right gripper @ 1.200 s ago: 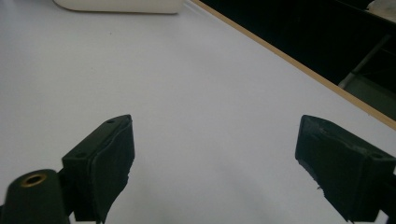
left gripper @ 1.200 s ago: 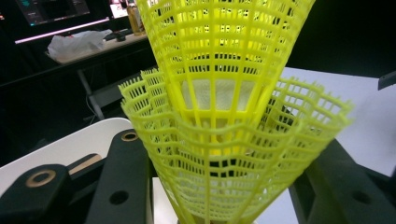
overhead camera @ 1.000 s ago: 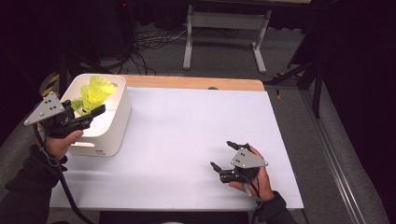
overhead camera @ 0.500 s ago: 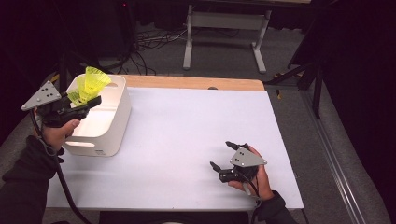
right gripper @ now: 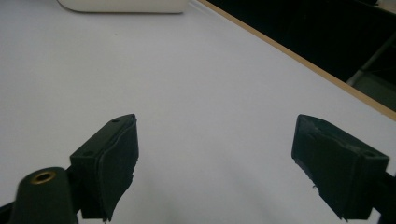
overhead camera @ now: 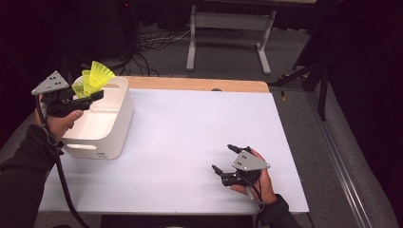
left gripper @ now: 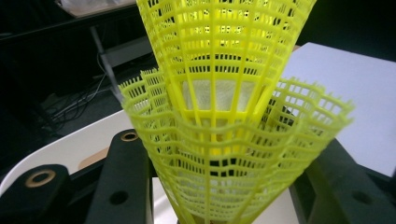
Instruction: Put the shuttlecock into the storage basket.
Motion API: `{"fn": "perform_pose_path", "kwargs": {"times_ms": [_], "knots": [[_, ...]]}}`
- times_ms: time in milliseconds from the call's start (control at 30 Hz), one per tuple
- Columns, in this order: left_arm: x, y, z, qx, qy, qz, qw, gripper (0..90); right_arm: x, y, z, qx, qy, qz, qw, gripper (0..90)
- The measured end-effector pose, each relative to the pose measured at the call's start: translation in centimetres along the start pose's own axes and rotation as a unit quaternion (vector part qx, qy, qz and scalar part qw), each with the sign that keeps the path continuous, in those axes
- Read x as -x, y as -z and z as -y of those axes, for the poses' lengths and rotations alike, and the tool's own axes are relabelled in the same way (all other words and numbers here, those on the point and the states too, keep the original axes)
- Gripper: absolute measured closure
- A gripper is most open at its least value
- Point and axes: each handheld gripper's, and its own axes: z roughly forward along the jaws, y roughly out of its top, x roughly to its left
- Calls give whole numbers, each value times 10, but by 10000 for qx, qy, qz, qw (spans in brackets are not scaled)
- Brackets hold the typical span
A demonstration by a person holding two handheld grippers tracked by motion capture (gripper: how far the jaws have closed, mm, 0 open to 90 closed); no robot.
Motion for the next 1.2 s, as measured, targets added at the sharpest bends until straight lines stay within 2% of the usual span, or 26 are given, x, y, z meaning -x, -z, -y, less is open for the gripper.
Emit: {"fn": "perform_pose_path", "kwargs": {"times_ms": [167, 300, 367, 500, 533, 600, 633, 667, 733, 767, 867, 933, 1033, 1133, 1200], "knots": [[-11, -15, 2, -300, 12, -103, 9995, 563, -3, -3, -2, 6, 13, -120, 9999, 152], [-19, -26, 5, -586, -10, -184, 9981, 563, -2, -3, -2, 20, -57, -187, 9998, 158], [-23, -33, 6, -784, -9, -179, 9968, 564, -1, -4, -1, 42, -132, -227, 9996, 157], [-27, -41, 8, -971, 55, -101, 9952, 565, 1, -4, -1, 13, -135, -193, 9997, 157], [-28, -42, 8, -1033, 104, -60, 9946, 565, 1, -4, -1, 15, -141, -197, 9997, 157], [-33, -44, 9, -1091, 352, -71, 9934, 571, 2, -4, -2, 31, -212, -264, 9994, 157], [-34, -46, 10, -1211, 369, -80, 9919, 572, 2, -4, -3, 54, -265, -312, 9991, 157], [-35, -47, 11, -1246, 373, -73, 9915, 572, 3, -4, -3, 82, -297, -341, 9989, 157], [-35, -52, 13, -1488, 349, -47, 9882, 570, 4, -3, -4, 88, -283, -325, 9990, 155], [-35, -53, 14, -1545, 307, -32, 9875, 571, 5, -2, -4, 97, -289, -310, 9991, 155], [-35, -56, 14, -1604, 290, -113, 9866, 571, 8, -1, -3, 95, -319, -266, 9991, 155], [-34, -58, 14, -1698, 283, -136, 9850, 571, 10, -1, -2, 85, -351, -247, 9990, 155], [-34, -58, 15, -1752, 308, -202, 9838, 573, 11, -1, -3, 56, -315, -256, 9992, 153], [-34, -60, 17, -1863, 346, -213, 9817, 573, 13, 1, -4, 48, -258, -227, 9994, 152], [-34, -61, 17, -1922, 288, -235, 9806, 573, 16, 3, -5, 69, -292, -197, 9994, 153]]}}
